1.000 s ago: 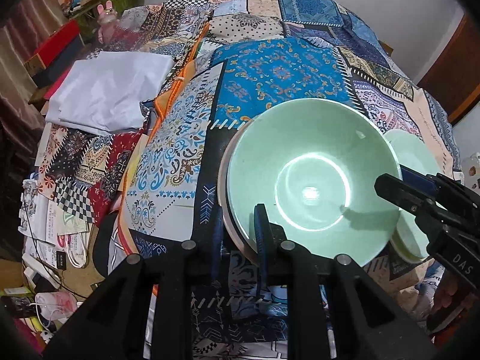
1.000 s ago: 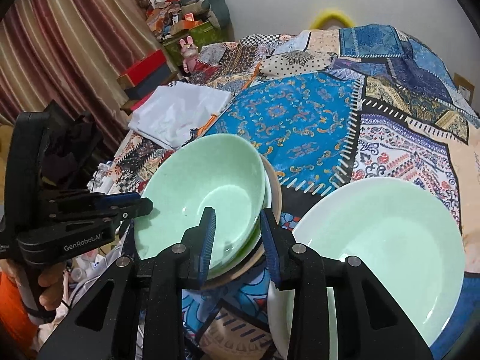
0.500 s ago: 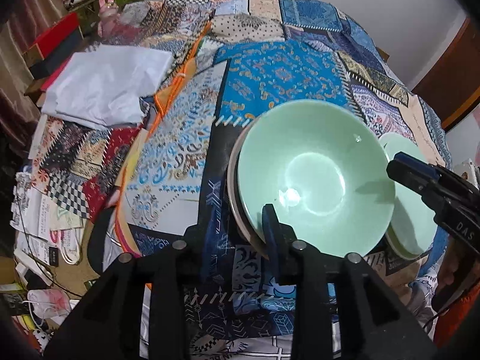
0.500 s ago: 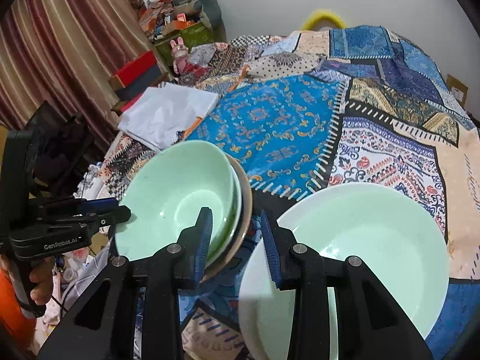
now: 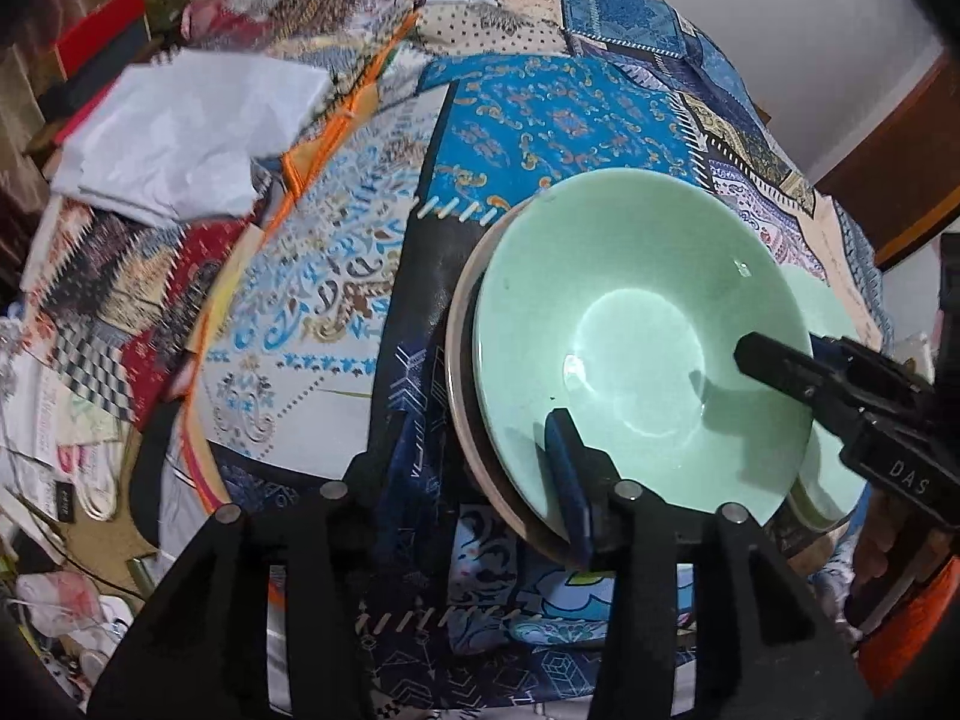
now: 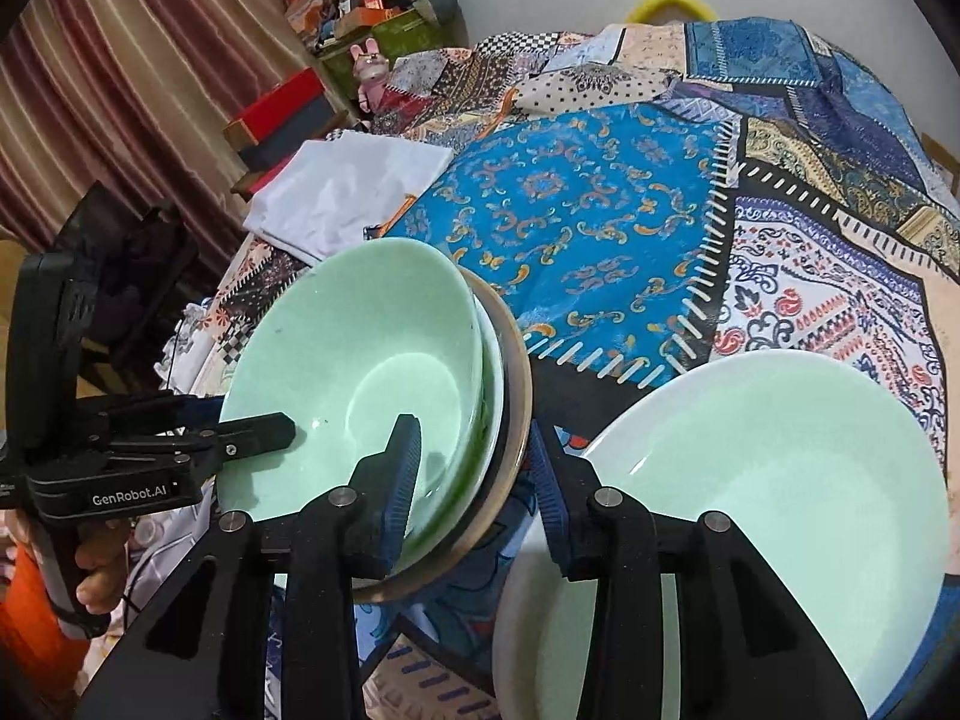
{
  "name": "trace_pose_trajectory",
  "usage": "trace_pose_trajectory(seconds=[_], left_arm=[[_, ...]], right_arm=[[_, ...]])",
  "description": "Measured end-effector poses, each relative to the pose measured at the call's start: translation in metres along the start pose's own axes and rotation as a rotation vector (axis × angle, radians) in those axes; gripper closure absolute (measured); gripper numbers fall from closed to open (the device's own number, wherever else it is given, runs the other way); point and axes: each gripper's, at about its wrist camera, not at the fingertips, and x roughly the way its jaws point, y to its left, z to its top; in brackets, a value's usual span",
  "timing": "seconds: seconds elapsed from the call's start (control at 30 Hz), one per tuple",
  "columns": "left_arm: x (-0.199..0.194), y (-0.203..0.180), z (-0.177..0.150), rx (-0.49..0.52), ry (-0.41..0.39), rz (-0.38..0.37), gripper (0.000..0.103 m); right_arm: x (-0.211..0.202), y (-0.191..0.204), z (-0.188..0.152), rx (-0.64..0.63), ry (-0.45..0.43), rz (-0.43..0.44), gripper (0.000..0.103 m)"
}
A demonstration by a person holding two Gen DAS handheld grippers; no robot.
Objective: Organize plates and bowls
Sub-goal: 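Lift the nested bowl stack with both tools and carry it over the plates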
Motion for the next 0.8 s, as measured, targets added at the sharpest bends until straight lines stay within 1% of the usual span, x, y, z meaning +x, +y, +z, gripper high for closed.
trace_pose_trajectory(seconds=[0.1, 0.23, 0.43, 0.53, 0.7, 0.8], left_arm=[[0.006, 0.004, 0.002, -0.023, 0.021, -0.031, 0.058], [0.011, -0.001, 0.004, -0.011, 0.02, -0.023, 0.059], [0.013, -0.011, 0.003, 0.017, 0.012, -0.024, 0.071], [0.012, -0.013, 0.002, 0.011, 0.005, -0.003, 0.071], [0.009, -0.013, 0.004, -0.028, 0.008, 0.005, 0.071], [0.006, -0.016, 0.005, -0.028, 0.005, 0.007, 0.071]], right_arm=[[0.005, 0.0, 0.0, 0.008, 0.015, 0.007, 0.067], [0.01, 0.001, -0.001, 0.01, 0.025, 0.005, 0.067], [0.011, 0.008, -0.002, -0.018, 0.009, -0.043, 0.068], [0.01, 0.011, -0.001, -0.03, -0.003, -0.065, 0.068], [0.009, 0.003, 0.003, 0.004, 0.002, -0.039, 0.069], [0.008, 0.003, 0.004, 0.011, -0.001, -0.038, 0.069]])
